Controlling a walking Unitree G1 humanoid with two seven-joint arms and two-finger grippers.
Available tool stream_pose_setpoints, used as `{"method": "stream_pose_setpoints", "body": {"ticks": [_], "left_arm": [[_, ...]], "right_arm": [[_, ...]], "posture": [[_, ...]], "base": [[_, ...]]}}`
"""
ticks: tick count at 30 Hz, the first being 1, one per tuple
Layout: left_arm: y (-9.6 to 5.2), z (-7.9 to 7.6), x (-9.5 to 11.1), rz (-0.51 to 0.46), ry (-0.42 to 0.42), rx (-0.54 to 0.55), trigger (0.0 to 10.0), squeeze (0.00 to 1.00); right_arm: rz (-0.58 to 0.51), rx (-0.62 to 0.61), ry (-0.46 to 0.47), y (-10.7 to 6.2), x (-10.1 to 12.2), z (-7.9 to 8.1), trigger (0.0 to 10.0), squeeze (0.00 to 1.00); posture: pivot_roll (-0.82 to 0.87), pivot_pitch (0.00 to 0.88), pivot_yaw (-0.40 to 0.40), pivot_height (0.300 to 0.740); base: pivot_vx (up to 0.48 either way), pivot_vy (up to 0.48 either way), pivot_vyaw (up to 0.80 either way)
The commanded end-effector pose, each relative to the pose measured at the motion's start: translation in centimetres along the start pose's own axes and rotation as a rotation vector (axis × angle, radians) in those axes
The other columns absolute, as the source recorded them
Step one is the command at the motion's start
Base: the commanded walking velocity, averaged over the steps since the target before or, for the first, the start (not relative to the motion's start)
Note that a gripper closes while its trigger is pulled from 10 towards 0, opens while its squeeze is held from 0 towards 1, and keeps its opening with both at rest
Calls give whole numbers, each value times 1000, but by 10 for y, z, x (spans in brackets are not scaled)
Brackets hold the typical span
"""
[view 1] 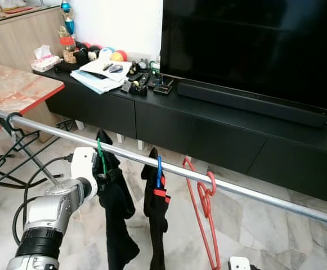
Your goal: Hang hanger
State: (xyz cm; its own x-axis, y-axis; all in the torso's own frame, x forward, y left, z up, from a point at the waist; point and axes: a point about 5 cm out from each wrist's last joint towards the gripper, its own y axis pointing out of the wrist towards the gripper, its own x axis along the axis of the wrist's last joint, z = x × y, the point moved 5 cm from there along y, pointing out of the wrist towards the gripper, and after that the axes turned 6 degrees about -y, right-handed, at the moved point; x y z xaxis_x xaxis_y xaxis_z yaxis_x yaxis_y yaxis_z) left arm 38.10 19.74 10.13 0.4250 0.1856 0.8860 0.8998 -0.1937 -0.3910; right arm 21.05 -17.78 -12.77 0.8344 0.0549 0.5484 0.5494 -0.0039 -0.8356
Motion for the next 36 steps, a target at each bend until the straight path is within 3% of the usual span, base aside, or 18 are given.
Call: {"method": "stream_pose_setpoints", "body": {"ticks": [1, 2, 4, 5, 10, 11, 12, 13, 14, 23, 24, 25, 26, 27, 28, 29, 30, 36], "left_arm": [[1, 1, -3, 10, 3, 10, 10000, 0], [2, 2, -3, 9, 2, 14, 9373, 0], [2, 3, -3, 8, 1, 18, 9373, 0], [2, 3, -3, 7, 3, 21, 0, 0], [3, 3, -3, 11, 24, 25, 0, 0], [3, 2, -4, 17, 33, 16, 2196, 0], [3, 1, -5, 24, 42, 6, 7176, 0], [3, 1, -5, 24, 42, 6, 7176, 0], [3, 0, -7, 31, 51, -3, 10000, 0], [1, -2, -14, 76, 102, -32, 9804, 0], [1, 1, -15, 79, 106, -14, 667, 0], [1, 2, -15, 82, 109, -1, 667, 0], [2, 4, -16, 84, 117, 15, 0, 0], [2, 6, -16, 85, 119, 27, 0, 0], [2, 7, -16, 85, 118, 36, 941, 0], [3, 9, -16, 86, 121, 45, 4118, 0], [3, 11, -17, 89, 127, 64, 10000, 0], [3, 22, -15, 84, 100, 132, 10000, 0]], "right_arm": [[3, -5, 1, 0, -1, 0, 10000, 0], [2, -5, 1, 0, -1, 0, 10000, 0], [2, -5, 0, 0, -1, 0, 10000, 0], [2, -6, 1, 0, -1, 0, 10000, 0], [1, -8, 1, 0, 0, 0, 10000, 0], [1, -8, 1, 0, 0, 0, 10000, 0], [1, -8, 0, 0, 0, 0, 10000, 0], [1, -8, 0, 0, 0, 0, 10000, 0], [0, -8, -1, 0, 0, 0, 10000, 0], [1, -11, -3, 0, 0, -1, 10000, 0], [1, -11, -3, 0, 0, -1, 10000, 0], [1, -11, -3, 0, 0, -1, 10000, 0], [1, -11, -3, 0, 0, -1, 10000, 0], [2, -11, -3, 0, 0, -1, 10000, 0], [2, -11, -3, 0, 0, -1, 10000, 0], [1, -11, -2, 0, 0, 0, 10000, 0], [1, -12, -2, 0, 0, -1, 10000, 0], [1, -12, -1, 0, 0, -1, 10000, 0]], "posture": [[163, 14, -5, 740], [163, 14, -5, 740], [163, 14, -5, 740], [164, 13, -5, 740], [164, 13, -5, 740], [164, 13, -5, 740], [164, 13, -5, 740], [164, 13, -5, 740], [164, 13, -5, 740], [168, 12, -6, 740], [167, 11, -6, 740], [167, 11, -6, 740], [168, 10, -6, 740], [168, 10, -6, 740], [167, 9, -6, 740], [167, 9, -6, 740], [167, 9, -6, 740], [167, 8, -5, 740]], "base": [[0, 0, 0], [0, 0, 0], [0, 0, 0], [0, 0, 0], [0, 0, 0], [0, 0, 0], [0, 0, 0], [0, 0, 0], [0, 0, 0], [0, 0, 0], [0, 0, 0], [0, 0, 0], [0, 0, 0], [0, 0, 0], [0, 0, 0], [0, 0, 0], [0, 0, 0], [0, 0, 0]]}}
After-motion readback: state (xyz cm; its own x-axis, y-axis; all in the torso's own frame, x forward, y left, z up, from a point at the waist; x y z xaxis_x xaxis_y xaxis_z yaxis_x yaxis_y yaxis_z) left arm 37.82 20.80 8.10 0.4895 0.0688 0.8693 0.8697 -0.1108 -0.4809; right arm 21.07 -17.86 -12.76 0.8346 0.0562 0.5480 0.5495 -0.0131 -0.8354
